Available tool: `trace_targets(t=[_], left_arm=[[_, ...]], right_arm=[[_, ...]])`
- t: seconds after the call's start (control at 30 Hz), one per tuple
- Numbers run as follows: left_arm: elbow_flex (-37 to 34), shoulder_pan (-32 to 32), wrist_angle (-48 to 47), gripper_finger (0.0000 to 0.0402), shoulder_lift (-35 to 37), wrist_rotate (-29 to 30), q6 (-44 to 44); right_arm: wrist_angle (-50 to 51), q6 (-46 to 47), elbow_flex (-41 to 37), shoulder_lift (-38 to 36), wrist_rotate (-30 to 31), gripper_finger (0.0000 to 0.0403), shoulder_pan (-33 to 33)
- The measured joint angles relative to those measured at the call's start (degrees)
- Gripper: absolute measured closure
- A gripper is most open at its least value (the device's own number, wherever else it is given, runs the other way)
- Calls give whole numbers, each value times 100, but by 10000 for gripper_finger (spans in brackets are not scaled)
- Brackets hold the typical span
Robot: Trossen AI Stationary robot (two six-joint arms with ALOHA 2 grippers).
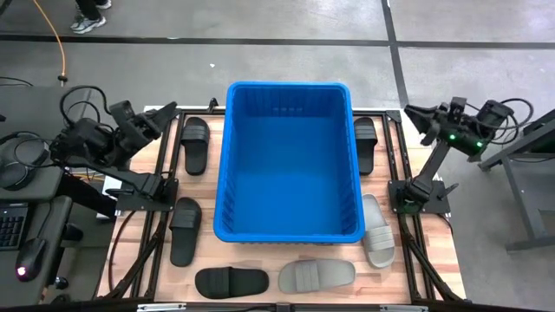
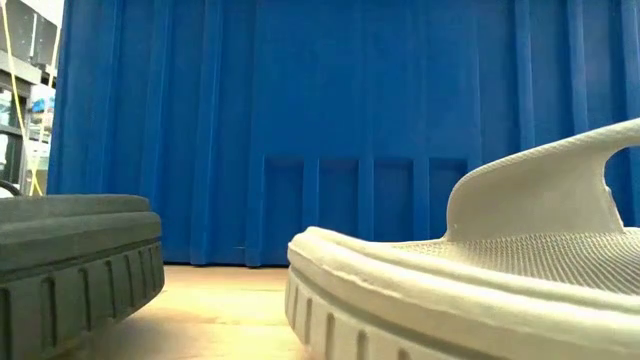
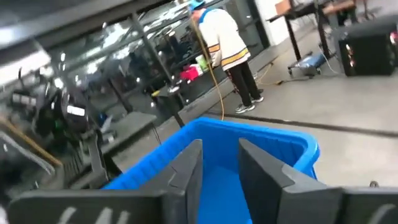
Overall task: Pick and place slides into bin
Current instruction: Put the black slipper into the bin
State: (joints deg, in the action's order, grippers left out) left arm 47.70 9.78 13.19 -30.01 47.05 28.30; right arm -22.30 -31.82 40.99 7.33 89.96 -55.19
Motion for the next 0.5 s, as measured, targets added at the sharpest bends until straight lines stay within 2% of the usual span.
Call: trace_targets(t=[0.17,0.33,0.4,0.5], left_arm=[[0,-2,-5,401,-127,103,45],[0,-1,27,401,-294,211,64],[0,-2,31,401,-363,222,66],[0,-2,31,401,-488,318,81]], right_arm=[[228,-762,-341,-28,-5,290,34],[184,-1411,-485,-483,4,289,622],[-36,-1599,-468,-718,74,289,764],[-461,-2476,-304,-658,-1,289,881]])
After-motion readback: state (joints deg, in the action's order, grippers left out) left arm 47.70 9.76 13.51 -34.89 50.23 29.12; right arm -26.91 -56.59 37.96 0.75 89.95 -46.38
